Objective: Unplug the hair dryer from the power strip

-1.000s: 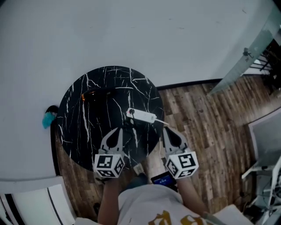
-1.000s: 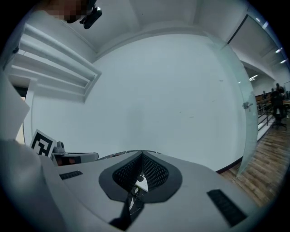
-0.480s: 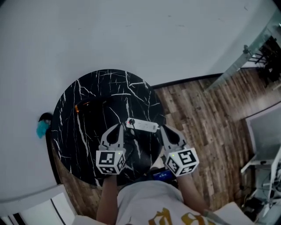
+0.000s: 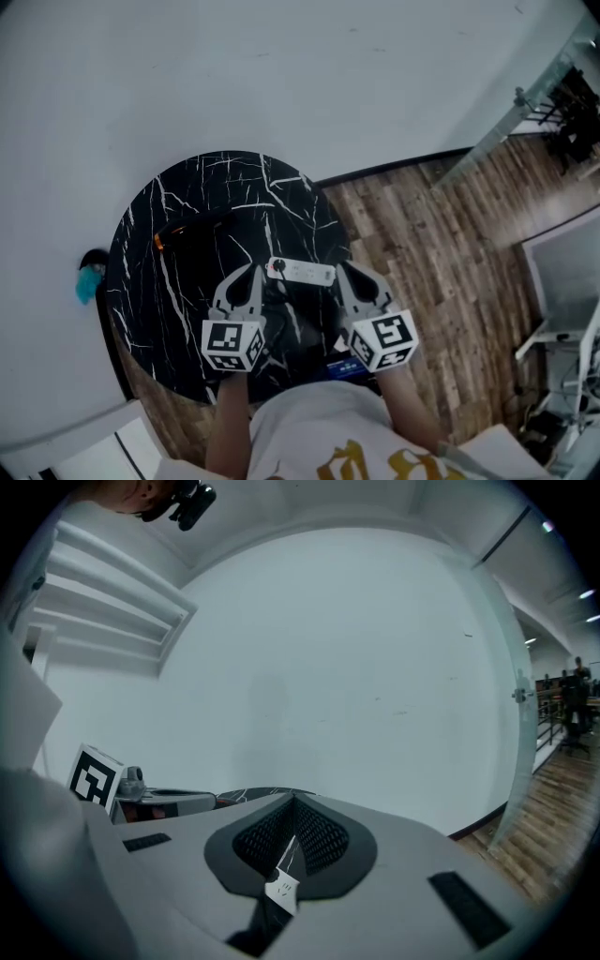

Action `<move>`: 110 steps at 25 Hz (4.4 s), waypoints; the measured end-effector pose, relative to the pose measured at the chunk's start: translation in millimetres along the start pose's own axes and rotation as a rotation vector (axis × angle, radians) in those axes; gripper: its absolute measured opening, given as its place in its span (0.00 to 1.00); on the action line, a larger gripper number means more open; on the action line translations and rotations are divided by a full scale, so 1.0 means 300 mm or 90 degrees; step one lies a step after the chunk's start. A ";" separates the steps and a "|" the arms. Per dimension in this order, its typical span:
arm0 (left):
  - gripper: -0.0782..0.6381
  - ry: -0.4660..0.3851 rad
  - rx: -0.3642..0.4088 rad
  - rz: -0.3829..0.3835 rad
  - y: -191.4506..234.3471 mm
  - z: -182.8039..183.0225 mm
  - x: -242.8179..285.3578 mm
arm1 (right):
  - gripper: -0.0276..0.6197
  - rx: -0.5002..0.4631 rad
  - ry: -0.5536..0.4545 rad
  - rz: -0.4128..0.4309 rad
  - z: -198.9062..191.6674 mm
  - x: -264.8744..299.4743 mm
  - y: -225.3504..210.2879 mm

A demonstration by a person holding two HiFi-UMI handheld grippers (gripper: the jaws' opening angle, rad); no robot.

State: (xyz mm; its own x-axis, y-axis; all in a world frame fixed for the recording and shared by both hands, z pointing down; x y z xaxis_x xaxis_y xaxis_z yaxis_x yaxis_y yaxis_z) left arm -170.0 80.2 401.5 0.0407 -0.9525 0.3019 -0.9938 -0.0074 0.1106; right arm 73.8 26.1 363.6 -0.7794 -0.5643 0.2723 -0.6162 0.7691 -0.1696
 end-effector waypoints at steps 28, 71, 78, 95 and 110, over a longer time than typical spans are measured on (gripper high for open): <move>0.11 0.118 -0.013 -0.054 0.069 -0.147 0.125 | 0.07 0.021 0.081 0.117 -0.143 0.163 -0.067; 0.24 0.357 0.613 -0.451 0.005 -0.260 0.462 | 0.41 -0.324 0.519 0.345 -0.487 0.485 -0.074; 0.24 0.379 0.625 -0.487 -0.027 -0.275 0.489 | 0.41 -0.340 0.529 0.356 -0.490 0.501 -0.076; 0.19 0.442 0.609 -0.522 -0.031 -0.268 0.539 | 0.43 -0.309 0.599 0.349 -0.475 0.545 -0.083; 0.19 0.476 0.606 -0.512 -0.032 -0.273 0.544 | 0.44 -0.281 0.618 0.360 -0.477 0.563 -0.082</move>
State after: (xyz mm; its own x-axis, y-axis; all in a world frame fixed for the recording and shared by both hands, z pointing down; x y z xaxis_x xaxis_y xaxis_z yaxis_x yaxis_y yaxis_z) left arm -145.5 -50.1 527.2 0.3557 -0.2175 0.9089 -0.3557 -0.9309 -0.0835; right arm -26.3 -45.3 549.4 -0.3992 0.2005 0.8947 0.0248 0.9778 -0.2081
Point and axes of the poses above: the fingertips, and each gripper's own axes: x forward along the fingers, y to its left, z out of its top, the point moved 10 cm from there along -x, backward along the fingers, and after that the axes turned 10 degrees about z, right-handed, at the moved point
